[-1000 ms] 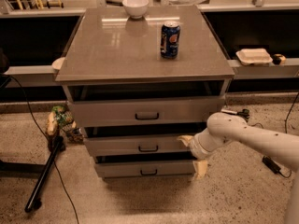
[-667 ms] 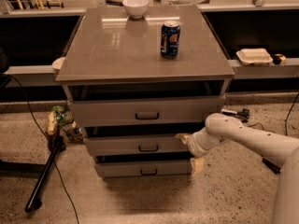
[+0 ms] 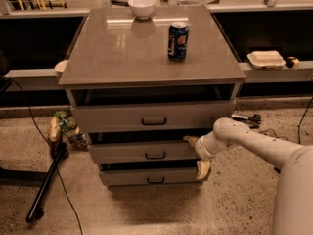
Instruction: Open middle drawer
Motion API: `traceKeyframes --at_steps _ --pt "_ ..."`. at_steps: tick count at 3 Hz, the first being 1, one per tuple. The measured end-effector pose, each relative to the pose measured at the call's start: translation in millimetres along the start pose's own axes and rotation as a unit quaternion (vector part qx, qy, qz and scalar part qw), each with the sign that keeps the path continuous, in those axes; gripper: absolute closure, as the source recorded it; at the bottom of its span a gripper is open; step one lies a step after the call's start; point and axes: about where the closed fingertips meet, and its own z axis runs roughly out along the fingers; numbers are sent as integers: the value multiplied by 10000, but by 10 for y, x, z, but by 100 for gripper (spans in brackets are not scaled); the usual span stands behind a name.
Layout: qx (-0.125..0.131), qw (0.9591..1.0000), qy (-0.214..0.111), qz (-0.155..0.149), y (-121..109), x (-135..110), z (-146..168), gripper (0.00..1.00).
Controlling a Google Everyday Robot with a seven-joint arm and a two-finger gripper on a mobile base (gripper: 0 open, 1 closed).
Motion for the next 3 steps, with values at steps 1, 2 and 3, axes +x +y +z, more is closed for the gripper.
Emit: traceKeyframes --at_steps 1,2,3 --pt "11 9999 -1 141 -79 56 93 0" --pt "-99 9996 41 251 -125 78 249 0" --pt "-220 9993 17 289 -148 68 363 0"
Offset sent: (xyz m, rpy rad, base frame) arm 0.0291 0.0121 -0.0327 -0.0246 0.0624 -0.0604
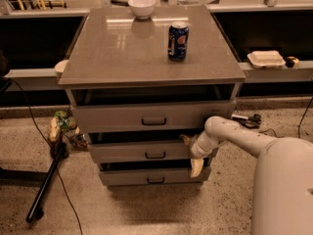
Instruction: Open middle drawer
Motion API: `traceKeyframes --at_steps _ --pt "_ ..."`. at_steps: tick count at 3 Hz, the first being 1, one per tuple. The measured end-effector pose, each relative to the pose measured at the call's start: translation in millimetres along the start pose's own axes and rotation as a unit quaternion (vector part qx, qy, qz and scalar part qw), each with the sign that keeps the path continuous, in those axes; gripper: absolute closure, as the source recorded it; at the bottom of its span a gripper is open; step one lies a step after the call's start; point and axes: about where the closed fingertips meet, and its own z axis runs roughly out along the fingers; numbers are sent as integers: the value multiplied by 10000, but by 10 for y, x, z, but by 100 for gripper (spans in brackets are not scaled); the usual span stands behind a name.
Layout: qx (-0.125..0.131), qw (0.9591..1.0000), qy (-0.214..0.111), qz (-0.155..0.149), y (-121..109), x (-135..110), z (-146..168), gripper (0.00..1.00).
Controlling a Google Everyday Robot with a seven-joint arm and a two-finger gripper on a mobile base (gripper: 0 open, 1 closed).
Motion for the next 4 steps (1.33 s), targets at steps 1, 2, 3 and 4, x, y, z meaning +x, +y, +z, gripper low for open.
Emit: traceKeyframes --at_steps 1,2,3,4 --pt "-112 9999 -27 -18 40 -62 25 25" --pt "-203 9998 -35 -34 93 -125 1 56" --pt "-203 9998 -35 -34 88 -135 -22 80" --pt "-229 9997 -33 -3 136 -143 -55 100"
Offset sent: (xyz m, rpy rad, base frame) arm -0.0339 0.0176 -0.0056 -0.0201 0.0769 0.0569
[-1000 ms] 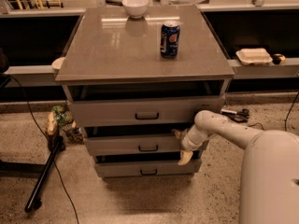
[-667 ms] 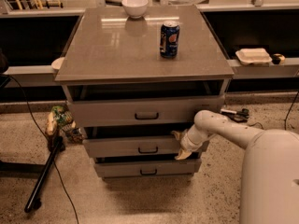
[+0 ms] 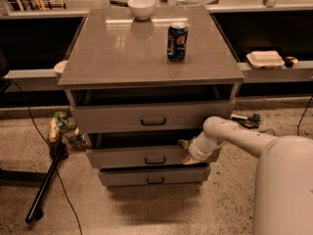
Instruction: Open middle drawer
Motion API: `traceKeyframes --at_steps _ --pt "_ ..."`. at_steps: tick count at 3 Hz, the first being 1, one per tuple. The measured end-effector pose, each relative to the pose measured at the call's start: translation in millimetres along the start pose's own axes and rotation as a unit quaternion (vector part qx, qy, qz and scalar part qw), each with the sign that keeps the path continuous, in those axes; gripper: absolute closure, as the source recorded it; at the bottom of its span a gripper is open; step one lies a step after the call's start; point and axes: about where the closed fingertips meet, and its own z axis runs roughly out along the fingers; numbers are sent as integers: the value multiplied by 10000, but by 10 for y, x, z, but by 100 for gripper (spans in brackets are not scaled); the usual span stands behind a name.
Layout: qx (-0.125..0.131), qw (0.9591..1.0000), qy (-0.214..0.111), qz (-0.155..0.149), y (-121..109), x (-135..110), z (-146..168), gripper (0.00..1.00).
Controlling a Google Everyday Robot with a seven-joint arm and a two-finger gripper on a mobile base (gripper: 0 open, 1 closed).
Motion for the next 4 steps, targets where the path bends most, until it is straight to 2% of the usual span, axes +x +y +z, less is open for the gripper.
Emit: traceKeyframes --at_steps 2,3,4 --pt "-10 10000 -30 16 -13 -26 -42 100" --pt "-10 10000 -30 16 -12 -26 -42 81" --pt "-10 10000 -30 16 -12 -27 -42 58"
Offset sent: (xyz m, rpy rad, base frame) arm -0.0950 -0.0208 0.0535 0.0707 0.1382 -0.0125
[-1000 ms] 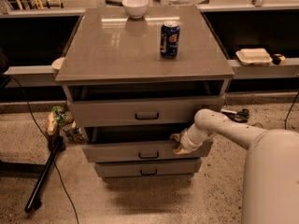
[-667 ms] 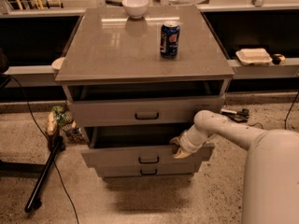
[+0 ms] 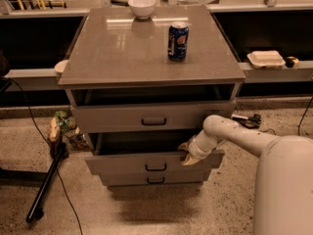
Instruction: Open middle drawer
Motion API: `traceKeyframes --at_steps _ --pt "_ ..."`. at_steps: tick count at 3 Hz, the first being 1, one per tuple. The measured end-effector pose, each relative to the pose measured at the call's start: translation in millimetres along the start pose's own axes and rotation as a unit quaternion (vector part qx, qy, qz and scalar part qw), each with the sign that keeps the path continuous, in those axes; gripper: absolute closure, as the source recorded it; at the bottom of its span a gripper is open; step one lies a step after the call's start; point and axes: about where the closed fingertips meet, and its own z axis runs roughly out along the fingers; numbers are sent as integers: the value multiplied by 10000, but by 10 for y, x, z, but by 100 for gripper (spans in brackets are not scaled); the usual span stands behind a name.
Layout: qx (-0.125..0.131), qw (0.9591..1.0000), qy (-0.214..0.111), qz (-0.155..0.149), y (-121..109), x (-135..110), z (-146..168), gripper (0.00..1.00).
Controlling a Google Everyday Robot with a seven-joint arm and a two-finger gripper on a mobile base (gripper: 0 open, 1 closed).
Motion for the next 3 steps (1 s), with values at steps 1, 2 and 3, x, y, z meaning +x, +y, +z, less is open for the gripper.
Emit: traceKeyframes --at_steps 1,2,3 --pt "0 10000 0 0 0 0 0 35" --pt "0 10000 0 0 0 0 0 12" --pt "0 10000 0 0 0 0 1 0"
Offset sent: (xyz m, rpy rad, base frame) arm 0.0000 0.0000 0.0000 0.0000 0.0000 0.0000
